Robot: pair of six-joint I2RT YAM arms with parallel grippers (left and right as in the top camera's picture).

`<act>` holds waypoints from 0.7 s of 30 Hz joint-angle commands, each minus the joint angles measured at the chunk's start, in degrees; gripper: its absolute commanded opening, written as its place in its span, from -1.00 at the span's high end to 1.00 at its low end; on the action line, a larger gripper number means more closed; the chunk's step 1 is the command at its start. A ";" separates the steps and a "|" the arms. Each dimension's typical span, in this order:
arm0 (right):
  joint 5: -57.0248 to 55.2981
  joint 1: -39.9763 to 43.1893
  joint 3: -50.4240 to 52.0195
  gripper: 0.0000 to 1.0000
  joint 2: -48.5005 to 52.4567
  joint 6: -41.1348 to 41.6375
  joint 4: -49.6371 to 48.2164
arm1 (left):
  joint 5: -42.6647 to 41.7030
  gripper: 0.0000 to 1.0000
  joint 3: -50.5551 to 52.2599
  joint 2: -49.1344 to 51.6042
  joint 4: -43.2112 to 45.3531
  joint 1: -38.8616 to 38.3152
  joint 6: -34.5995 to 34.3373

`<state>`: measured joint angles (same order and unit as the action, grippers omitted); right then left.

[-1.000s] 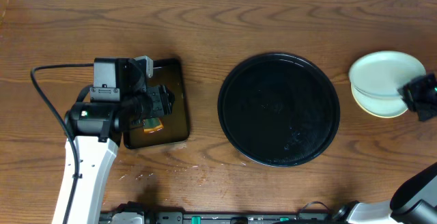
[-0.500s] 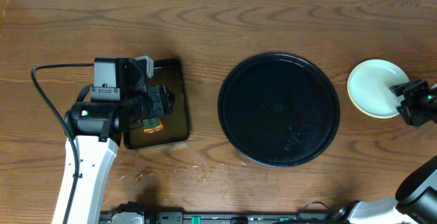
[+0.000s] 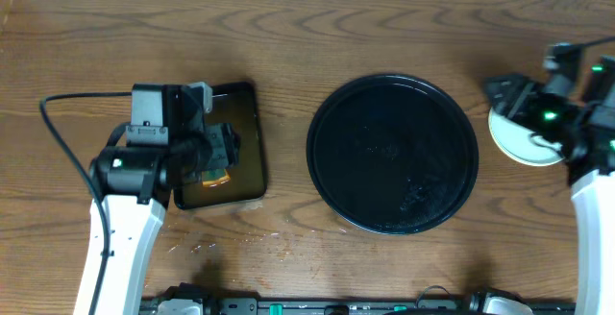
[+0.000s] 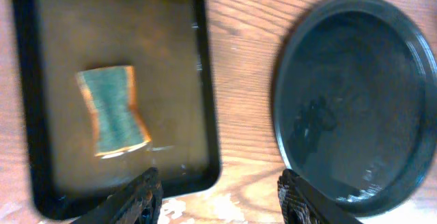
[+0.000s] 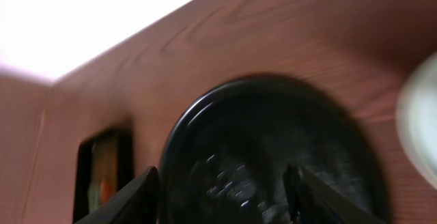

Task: Clean dirty plates on tray and stack at the side

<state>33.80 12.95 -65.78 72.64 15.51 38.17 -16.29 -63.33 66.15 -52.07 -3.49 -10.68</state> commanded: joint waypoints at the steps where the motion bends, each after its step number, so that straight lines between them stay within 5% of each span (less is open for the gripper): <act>1: 0.07 -6.69 -0.59 -0.10 -0.63 -5.70 1.79 | 8.46 -0.13 0.07 -3.08 -1.79 -0.13 -1.46; 11: -18.53 -25.40 -0.52 -0.12 0.02 -10.47 6.67 | 18.05 -0.15 0.11 -3.04 -5.07 -0.13 -5.75; 13: -19.96 -27.58 -0.52 -0.29 0.13 -10.47 6.60 | 18.05 -0.47 0.11 -2.56 -5.07 -0.13 -5.73; 17: -20.06 -29.55 -0.52 -0.57 0.13 -10.45 6.40 | 18.05 -0.60 0.11 -2.19 -5.11 -0.13 -5.70; 19: -20.06 -29.53 -0.52 -0.99 0.13 -10.45 6.40 | 18.08 -0.65 0.11 -2.16 -5.11 -0.13 -5.70; 21: -20.04 -29.53 -0.52 -0.98 0.13 -10.40 6.43 | 18.08 -0.67 0.11 -2.16 -5.11 -0.13 -5.70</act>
<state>15.33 -16.10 -65.82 72.40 5.41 44.75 0.45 -63.33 63.66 -56.86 -3.49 -16.32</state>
